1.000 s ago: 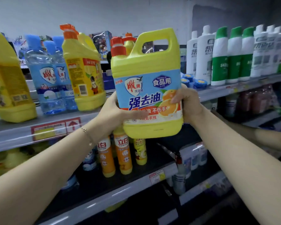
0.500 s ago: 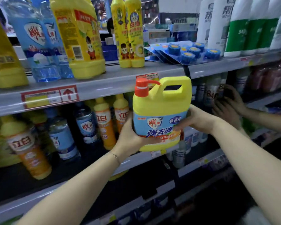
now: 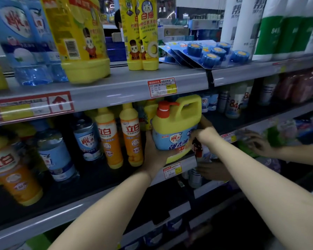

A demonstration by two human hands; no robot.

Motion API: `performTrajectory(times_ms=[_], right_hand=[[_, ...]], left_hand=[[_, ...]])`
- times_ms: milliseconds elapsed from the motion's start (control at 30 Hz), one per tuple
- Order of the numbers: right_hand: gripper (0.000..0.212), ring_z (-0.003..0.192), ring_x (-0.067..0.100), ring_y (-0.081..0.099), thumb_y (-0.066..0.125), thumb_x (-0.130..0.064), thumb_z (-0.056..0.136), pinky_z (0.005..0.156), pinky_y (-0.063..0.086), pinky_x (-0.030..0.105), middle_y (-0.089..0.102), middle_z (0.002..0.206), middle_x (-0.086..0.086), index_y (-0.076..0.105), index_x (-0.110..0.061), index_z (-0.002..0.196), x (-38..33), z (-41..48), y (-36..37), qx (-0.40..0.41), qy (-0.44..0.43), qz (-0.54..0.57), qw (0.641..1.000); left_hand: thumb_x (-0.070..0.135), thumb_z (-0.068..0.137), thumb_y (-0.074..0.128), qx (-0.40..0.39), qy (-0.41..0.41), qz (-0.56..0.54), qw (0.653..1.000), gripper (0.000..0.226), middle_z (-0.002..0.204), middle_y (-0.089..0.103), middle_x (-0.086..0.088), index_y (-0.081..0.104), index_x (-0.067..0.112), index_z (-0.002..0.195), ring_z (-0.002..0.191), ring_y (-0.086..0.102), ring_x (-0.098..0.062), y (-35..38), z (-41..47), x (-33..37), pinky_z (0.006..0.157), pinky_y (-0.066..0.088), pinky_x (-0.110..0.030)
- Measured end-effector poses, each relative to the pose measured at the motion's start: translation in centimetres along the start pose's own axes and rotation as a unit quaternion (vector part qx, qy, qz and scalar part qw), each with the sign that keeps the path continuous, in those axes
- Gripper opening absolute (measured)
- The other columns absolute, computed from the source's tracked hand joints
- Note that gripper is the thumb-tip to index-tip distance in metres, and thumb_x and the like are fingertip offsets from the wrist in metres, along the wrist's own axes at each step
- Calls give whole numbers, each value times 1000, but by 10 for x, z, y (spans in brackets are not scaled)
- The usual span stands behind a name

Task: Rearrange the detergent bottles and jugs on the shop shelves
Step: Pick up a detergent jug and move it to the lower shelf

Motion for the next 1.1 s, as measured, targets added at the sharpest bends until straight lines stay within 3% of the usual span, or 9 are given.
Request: performTrajectory(times_ms=[167, 267, 333, 433, 567, 733, 867, 1000, 1100], right_hand=[[35, 103, 20, 52, 41, 4, 97, 81, 46, 31, 56, 112, 4, 54, -6, 127, 3, 23, 5, 65, -9, 30, 997], [43, 112, 20, 52, 46, -2, 96, 95, 45, 35, 55, 121, 2, 45, -14, 137, 9, 28, 8, 34, -21, -19, 999], [65, 118, 21, 52, 61, -8, 85, 100, 46, 42, 54, 129, 0, 36, -24, 142, 16, 29, 13, 11, -15, -61, 998], [118, 130, 26, 44, 84, -47, 47, 103, 42, 53, 44, 142, -3, 18, -39, 146, 34, 29, 19, -9, -9, -106, 994], [158, 146, 26, 12, 81, -74, 31, 115, 21, 55, 9, 159, -7, -21, -38, 147, 36, 13, 32, -20, -53, -189, 980], [157, 147, 14, 4, 87, -63, 40, 117, 16, 41, -6, 160, -10, -30, -37, 143, 42, 11, 42, -6, -77, -145, 986], [140, 142, 16, 29, 91, -54, 48, 111, 36, 47, 23, 155, -5, -3, -35, 151, 51, 19, 43, -26, -98, -67, 993], [118, 126, 2, 47, 88, -10, 63, 99, 47, 26, 42, 137, -17, 8, -24, 149, 52, 22, 39, -62, -108, -21, 992], [112, 119, -4, 50, 87, -10, 65, 93, 50, 20, 47, 133, -20, 14, -24, 149, 52, 27, 34, -78, -89, -13, 993]], left_hand=[[38, 46, 92, 65, -25, 49, 996, 99, 132, 53, -3, 40, 30, 130, 121, 52, -25, 18, 11, -22, 97, 48, -51], [51, 46, 88, 110, -57, 175, 977, 104, 127, 41, -14, 37, 14, 129, 119, 39, -34, 23, 8, -16, 99, 40, -48], [48, 52, 89, 124, -53, 233, 963, 98, 121, 40, -18, 39, 4, 124, 116, 39, -35, 21, 8, -13, 95, 39, -45], [44, 58, 88, 108, -11, 263, 959, 86, 113, 43, -21, 42, -4, 113, 110, 42, -36, 19, 12, -17, 91, 38, -41], [29, 65, 85, 83, 6, 278, 957, 82, 120, 38, -18, 37, 0, 124, 116, 38, -34, 19, 13, -22, 101, 36, -43], [21, 65, 84, 53, 15, 296, 954, 92, 127, 34, -15, 30, 3, 137, 122, 33, -28, 16, 10, -25, 107, 33, -43], [12, 64, 80, 69, 8, 301, 951, 87, 128, 31, -13, 28, 5, 134, 124, 31, -25, 20, 5, -21, 110, 33, -40], [2, 64, 78, 85, 6, 276, 957, 83, 128, 31, -13, 28, 6, 130, 124, 33, -26, 24, 2, -16, 108, 36, -41], [4, 64, 82, 78, 14, 267, 960, 92, 132, 31, -12, 25, 10, 136, 122, 35, -21, 21, 7, -12, 102, 37, -28]])
Point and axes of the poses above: each hand's wrist, its own z-axis towards the middle knuckle, its own y-axis out of the palm, x = y × z, the point moved 2 cm from there along z, towards the middle knuckle
